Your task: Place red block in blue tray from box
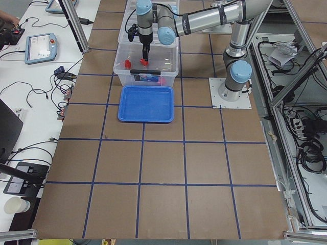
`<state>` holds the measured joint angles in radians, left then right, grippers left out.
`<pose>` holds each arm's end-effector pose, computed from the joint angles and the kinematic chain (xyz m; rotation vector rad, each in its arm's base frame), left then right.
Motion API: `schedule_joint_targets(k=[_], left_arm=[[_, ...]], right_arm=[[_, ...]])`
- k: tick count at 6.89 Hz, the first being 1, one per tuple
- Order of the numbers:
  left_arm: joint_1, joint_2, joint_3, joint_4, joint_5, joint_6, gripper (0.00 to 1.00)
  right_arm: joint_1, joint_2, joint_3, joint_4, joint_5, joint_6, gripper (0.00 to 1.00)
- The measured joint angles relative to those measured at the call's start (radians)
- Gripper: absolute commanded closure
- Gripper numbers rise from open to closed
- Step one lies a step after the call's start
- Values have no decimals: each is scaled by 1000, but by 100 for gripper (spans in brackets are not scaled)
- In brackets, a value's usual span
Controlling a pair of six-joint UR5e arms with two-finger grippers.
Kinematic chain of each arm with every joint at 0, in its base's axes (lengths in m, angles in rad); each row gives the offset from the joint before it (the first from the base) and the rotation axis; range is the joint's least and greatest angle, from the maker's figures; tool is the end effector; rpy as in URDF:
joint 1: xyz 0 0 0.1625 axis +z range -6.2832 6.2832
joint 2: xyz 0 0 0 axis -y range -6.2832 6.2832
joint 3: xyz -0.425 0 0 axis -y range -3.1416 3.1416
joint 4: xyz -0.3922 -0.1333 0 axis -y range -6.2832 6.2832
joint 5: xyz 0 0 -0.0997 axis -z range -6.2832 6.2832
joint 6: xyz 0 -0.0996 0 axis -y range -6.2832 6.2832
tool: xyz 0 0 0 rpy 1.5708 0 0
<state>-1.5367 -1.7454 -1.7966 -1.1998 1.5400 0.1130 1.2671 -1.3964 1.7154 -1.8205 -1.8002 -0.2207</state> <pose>-0.1182 -0.5361 0.3257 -0.1219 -3.1060 -0.0421 -0.0556 -0.5473 0.3544 -0.1099 -2.9302 -0.1857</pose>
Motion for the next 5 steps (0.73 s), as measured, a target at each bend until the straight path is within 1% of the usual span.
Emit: schedule_joint_targets(k=[1,2,3,5], left_arm=[[-1,-22,-16,31,-1,2,0],[-5,-45,-22,62,-1,4,0],[-13,-63,-23,80,-1,4,0],[-23,-93,-28,113,-1,28,0]], right_arm=[[1,-6,-19,19,4,3,0],[6,-11,-61,54,14,7,0],[14,-17,-126,128,45,9,0],[55,-50,-257,298,132,22,0]])
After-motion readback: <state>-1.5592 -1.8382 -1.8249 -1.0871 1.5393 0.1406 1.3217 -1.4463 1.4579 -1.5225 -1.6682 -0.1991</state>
